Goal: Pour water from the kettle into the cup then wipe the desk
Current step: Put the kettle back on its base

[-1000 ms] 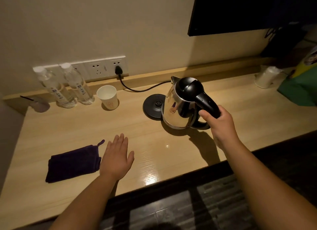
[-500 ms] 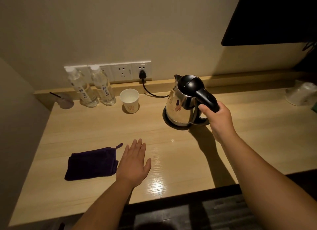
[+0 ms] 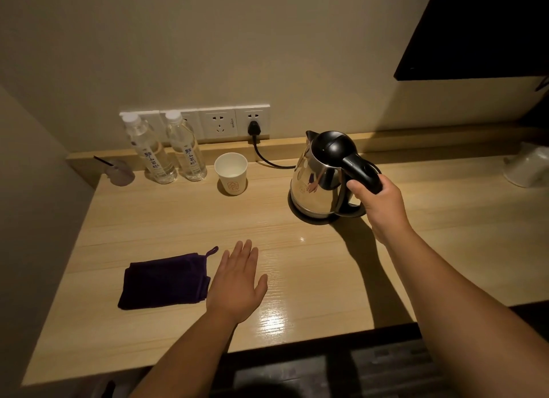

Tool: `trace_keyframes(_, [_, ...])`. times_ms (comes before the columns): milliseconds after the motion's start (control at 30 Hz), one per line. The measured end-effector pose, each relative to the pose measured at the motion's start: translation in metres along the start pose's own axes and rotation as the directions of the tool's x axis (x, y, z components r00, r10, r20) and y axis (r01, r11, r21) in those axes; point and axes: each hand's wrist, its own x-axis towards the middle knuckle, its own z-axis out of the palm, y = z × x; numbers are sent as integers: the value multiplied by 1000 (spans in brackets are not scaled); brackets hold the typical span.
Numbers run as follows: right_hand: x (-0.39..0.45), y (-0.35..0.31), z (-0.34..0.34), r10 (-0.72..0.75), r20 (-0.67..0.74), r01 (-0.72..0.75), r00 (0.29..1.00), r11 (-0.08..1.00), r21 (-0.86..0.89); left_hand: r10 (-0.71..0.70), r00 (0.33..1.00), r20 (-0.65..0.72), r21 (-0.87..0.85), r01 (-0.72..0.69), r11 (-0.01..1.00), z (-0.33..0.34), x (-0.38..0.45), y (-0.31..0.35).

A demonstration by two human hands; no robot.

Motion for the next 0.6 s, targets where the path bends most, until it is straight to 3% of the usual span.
trace_keyframes(300, [-2,-1,-3,4,32,-1,999,996,-86,8,1000,2,-6,-8,1000,1,0,-1])
trace_keyframes(467, [-26,25,-3,184,28,-178,982,972,-154,2,999,52,33,-4,999,-1,1,-2])
trace_keyframes(600, [-66,60,13,212,50,-168,976,879,-447,7,996,93,5,-8,1000,-7,4,-2])
